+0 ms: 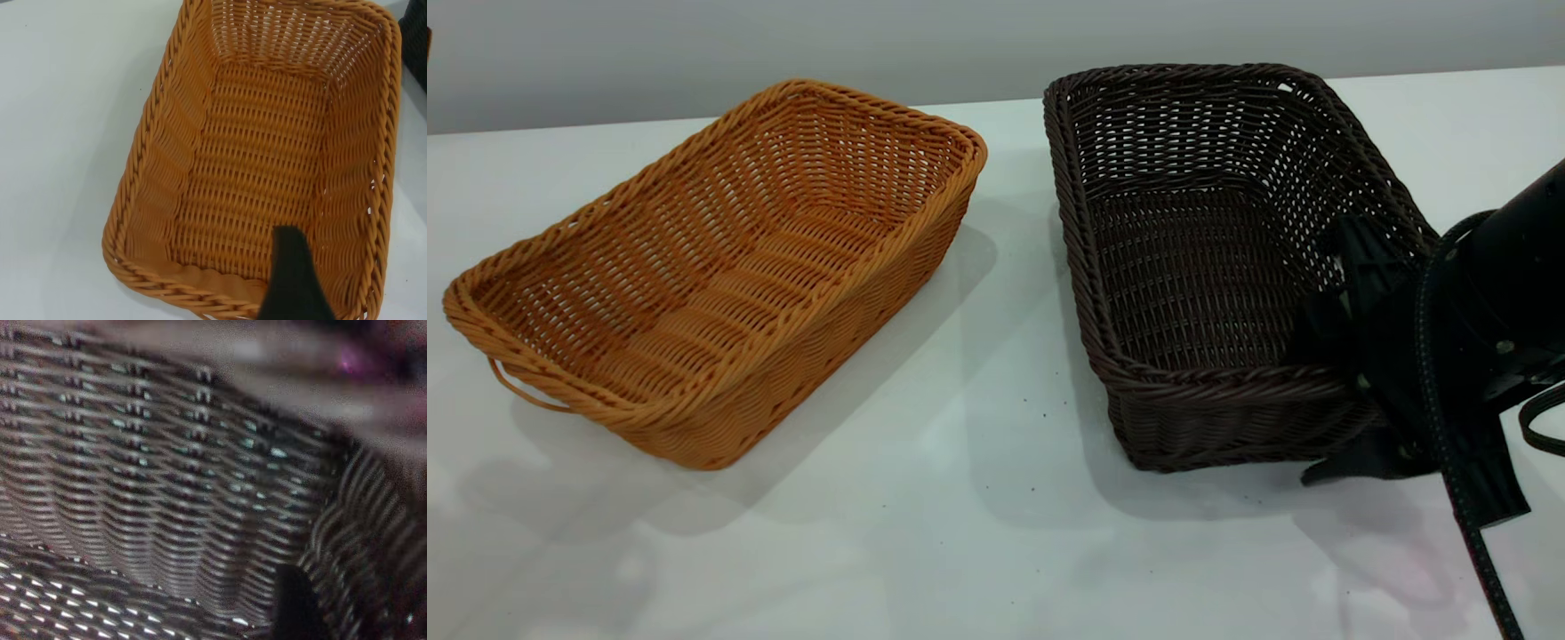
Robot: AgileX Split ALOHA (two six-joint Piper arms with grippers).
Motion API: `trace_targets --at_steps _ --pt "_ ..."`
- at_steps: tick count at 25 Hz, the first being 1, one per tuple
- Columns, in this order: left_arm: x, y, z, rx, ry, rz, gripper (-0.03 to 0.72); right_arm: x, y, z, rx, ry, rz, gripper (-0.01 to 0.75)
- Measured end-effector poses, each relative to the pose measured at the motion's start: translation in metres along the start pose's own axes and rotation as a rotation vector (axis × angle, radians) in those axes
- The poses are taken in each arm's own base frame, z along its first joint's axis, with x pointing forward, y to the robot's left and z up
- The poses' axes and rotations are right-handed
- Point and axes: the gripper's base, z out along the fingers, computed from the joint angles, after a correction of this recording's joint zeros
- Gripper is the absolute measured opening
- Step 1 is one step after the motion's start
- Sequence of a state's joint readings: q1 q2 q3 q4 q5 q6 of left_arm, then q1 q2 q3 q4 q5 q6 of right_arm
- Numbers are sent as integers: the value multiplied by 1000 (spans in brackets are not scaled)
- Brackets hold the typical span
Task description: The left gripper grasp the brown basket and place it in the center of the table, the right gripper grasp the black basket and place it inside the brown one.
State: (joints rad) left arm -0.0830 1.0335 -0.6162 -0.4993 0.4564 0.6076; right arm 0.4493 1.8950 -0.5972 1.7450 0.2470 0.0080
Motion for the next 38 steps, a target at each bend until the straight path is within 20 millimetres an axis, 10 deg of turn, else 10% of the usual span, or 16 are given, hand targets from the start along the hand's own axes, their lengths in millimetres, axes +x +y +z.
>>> trace_targets --at_steps 15,38 --pt "2 -2 0 23 17 -18 407 -7 0 0 -2 -76 -15 118" --pt "5 -3 82 161 133 -85 407 -47 15 -27 -84 -216 -43 122"
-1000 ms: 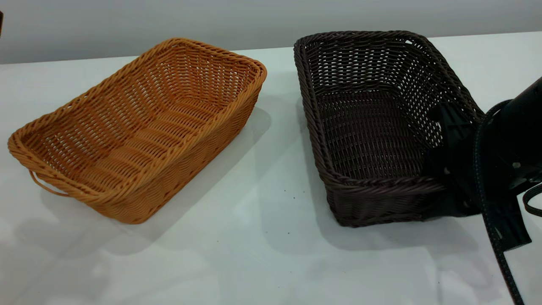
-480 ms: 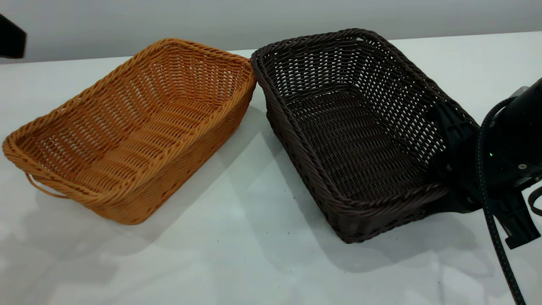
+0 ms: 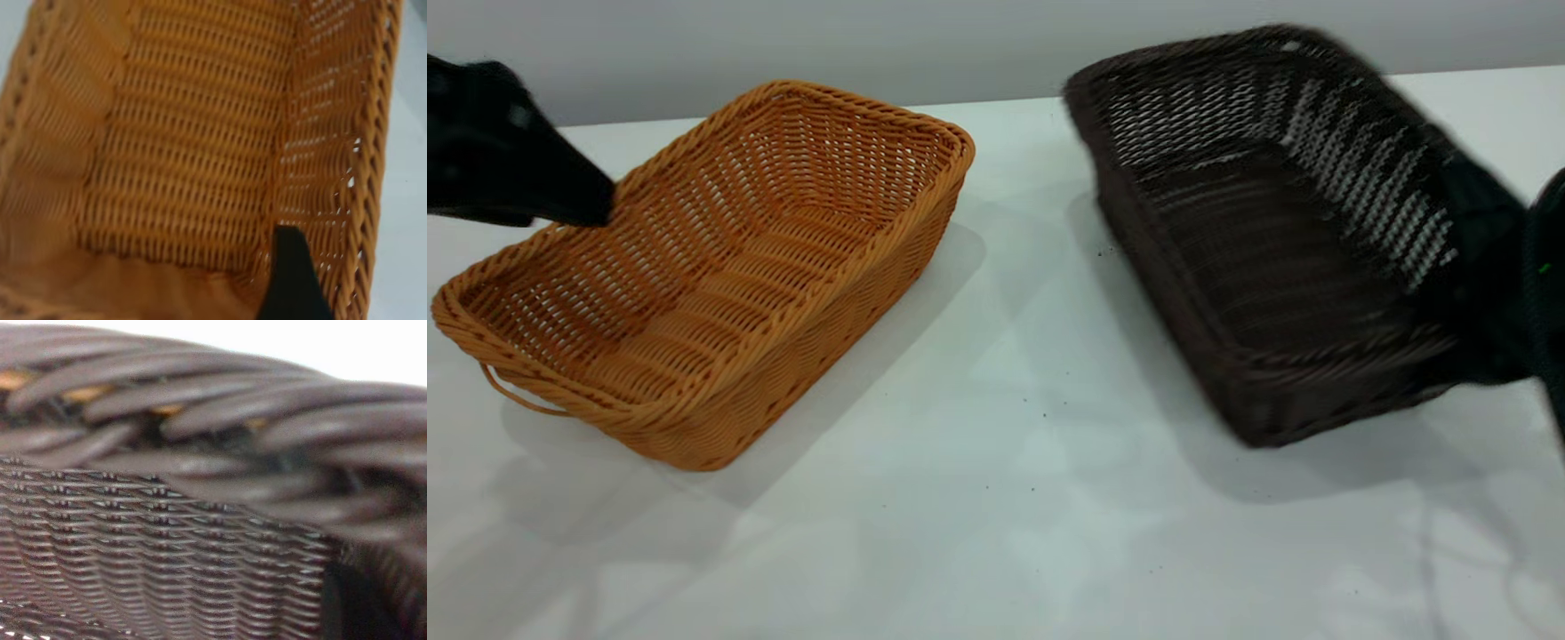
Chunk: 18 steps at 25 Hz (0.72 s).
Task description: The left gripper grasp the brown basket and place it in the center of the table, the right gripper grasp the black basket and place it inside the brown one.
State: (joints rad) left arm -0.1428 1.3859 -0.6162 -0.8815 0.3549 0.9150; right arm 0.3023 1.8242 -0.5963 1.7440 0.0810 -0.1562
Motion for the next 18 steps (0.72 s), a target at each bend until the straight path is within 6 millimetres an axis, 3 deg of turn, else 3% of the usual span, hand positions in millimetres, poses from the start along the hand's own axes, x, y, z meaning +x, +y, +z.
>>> trace_targets --at_steps 7,11,18 --pt "-3 -16 31 -22 -4 133 407 -13 13 -18 -81 0 -128 122" --pt "-12 -24 49 -2 23 163 407 -10 32 -23 -138 24 -247 122" --pt "-37 -30 77 13 27 208 407 -7 65 -31 -237 38 -313 122"
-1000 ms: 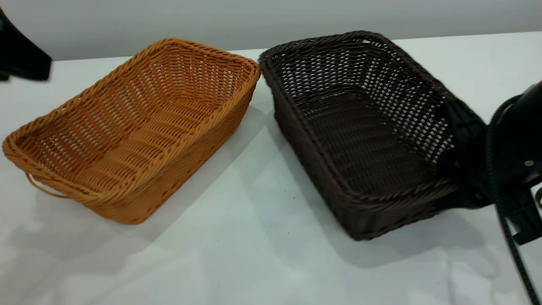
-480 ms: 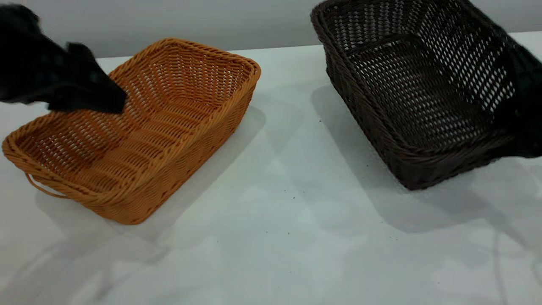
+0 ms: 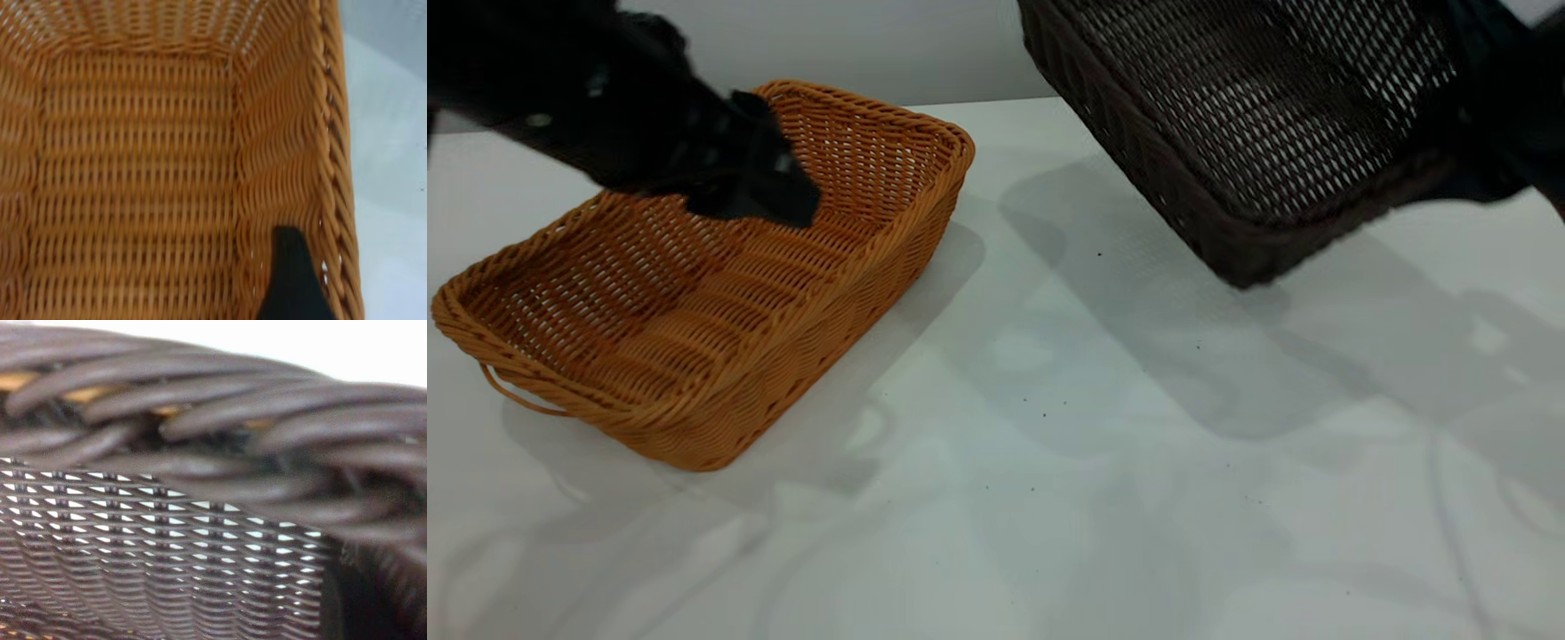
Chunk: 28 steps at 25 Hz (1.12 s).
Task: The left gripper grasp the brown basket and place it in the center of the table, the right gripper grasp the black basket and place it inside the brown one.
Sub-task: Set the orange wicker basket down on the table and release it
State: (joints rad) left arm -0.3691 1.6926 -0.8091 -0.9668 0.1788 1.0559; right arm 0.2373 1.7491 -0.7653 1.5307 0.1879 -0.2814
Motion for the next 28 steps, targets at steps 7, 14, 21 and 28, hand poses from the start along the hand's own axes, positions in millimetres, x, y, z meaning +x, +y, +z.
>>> trace_targets --at_steps 7,14,21,28 --pt "4 6 27 -39 44 2 407 -10 32 -4 -82 -29 -91 122" --pt "14 1 44 -16 101 13 407 -13 41 -6 -107 -39 -107 120" --pt "0 -20 49 17 76 106 407 -12 41 -6 -103 -39 -126 120" --pt "2 -18 56 -12 75 117 407 -12 40 -5 -100 -34 -130 120"
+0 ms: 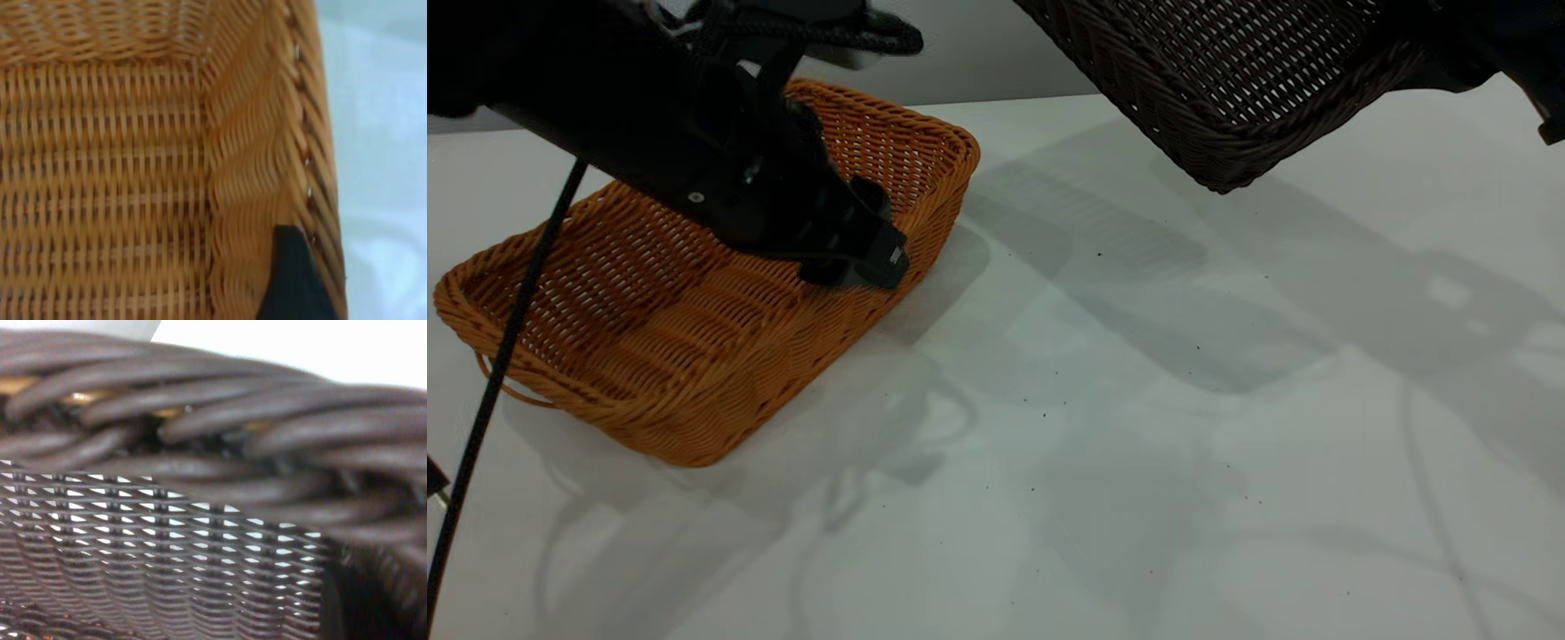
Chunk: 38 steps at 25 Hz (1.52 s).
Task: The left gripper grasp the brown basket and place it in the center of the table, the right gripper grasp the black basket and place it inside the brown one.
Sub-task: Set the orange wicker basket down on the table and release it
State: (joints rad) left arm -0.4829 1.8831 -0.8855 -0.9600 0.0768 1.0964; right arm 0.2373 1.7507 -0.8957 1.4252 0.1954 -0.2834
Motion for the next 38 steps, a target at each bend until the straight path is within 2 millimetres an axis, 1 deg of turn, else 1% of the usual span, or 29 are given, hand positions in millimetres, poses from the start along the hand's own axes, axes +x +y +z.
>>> trace_targets --at_steps 4,11,14,16,17,20,21,24,29,33,35,38 --pt "4 1 7 -2 21 -5 407 0 0 0 0 -1 0 120" --pt "9 8 21 -58 31 -12 407 -1 -1 0 6 -6 -23 120" --pt "13 12 30 -86 44 -15 386 -1 -1 0 7 -7 -23 120" --pt "16 12 34 -90 56 -8 339 -1 -1 0 9 -15 -38 120" --pt "17 12 35 -89 59 1 296 -1 -1 0 9 -16 -47 120" --pt "17 9 35 -76 66 56 130 -2 -1 0 10 -18 -50 120" --pt "17 7 36 -70 69 85 97 -2 0 0 8 -19 -51 120" --pt "18 -4 36 -11 90 200 99 -4 6 -1 -11 -17 -82 120" --pt "24 -36 37 175 141 391 99 -4 25 -3 -80 32 -189 120" --pt "28 -62 35 305 176 464 99 -6 40 -7 -124 58 -243 120" --pt "31 -73 33 360 189 505 99 -5 43 -7 -134 74 -269 120" --pt "32 -90 25 459 197 577 99 -3 42 -8 -128 97 -307 120"
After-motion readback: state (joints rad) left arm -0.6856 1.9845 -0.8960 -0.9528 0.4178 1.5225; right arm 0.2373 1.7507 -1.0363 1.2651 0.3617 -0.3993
